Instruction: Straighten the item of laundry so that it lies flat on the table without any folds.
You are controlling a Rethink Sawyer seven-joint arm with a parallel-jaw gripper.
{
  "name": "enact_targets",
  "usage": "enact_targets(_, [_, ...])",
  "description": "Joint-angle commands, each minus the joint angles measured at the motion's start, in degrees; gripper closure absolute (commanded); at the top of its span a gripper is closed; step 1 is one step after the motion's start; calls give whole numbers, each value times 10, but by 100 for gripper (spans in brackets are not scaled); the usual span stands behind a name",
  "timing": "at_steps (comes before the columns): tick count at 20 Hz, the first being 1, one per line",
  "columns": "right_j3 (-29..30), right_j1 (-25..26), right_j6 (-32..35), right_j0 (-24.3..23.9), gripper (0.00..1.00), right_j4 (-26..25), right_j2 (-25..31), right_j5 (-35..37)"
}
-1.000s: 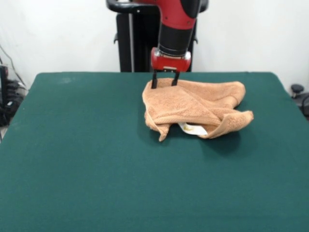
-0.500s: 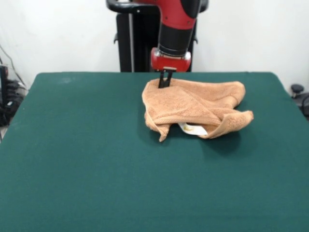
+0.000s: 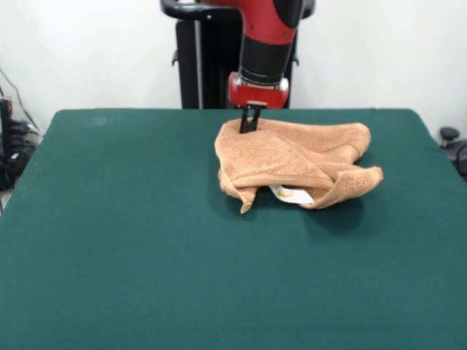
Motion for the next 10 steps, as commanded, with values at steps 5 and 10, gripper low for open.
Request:
enact_targets(5, [-58,14,89,17,100,25,1,41])
enact_targets(10, [-63,19,91,12,100,24,5,35])
